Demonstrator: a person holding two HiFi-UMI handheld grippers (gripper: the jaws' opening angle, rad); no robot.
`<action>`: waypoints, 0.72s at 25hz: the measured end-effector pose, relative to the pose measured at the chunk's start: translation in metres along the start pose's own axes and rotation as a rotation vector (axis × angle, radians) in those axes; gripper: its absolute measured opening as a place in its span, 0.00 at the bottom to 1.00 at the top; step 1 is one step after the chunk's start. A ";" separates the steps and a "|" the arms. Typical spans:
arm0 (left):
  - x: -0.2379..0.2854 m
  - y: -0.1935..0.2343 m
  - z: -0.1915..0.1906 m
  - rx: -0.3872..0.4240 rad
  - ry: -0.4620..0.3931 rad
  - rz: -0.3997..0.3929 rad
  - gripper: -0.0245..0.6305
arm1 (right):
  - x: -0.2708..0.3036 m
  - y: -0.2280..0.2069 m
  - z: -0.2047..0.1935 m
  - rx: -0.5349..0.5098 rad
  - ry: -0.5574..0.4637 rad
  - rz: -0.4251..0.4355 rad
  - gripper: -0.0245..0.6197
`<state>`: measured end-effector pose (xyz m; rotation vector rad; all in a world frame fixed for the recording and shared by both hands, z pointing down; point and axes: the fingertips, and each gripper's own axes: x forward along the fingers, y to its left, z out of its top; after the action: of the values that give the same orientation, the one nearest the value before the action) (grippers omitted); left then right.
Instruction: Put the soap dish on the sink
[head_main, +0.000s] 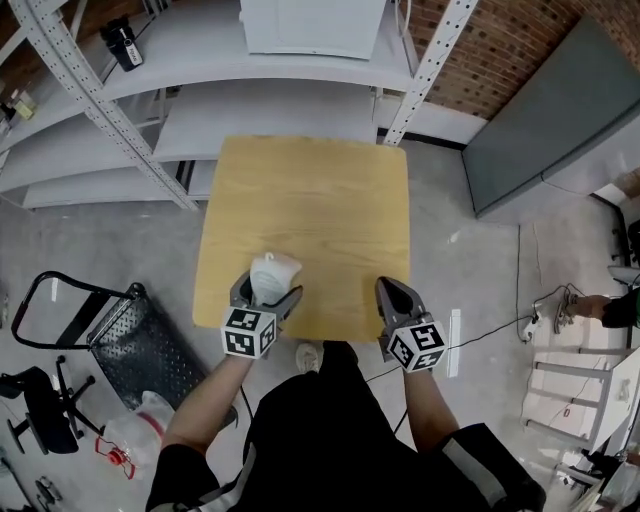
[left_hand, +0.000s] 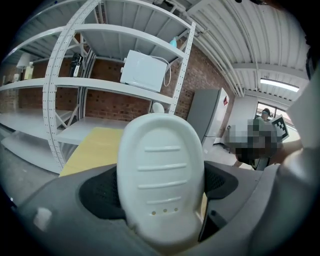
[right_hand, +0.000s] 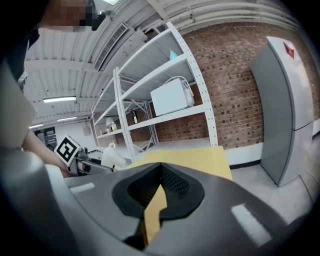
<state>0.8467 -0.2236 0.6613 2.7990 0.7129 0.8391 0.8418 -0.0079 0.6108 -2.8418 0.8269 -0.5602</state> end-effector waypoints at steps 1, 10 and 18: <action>0.004 0.001 -0.002 -0.004 0.011 -0.001 0.75 | 0.003 -0.002 -0.004 0.004 0.011 -0.002 0.05; 0.047 0.008 -0.024 -0.078 0.119 0.054 0.75 | 0.017 -0.032 -0.027 0.073 0.061 -0.018 0.05; 0.077 0.002 -0.053 -0.031 0.253 0.074 0.75 | 0.020 -0.043 -0.047 0.091 0.109 -0.023 0.05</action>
<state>0.8745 -0.1891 0.7433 2.7355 0.6255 1.2227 0.8608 0.0166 0.6704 -2.7628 0.7655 -0.7419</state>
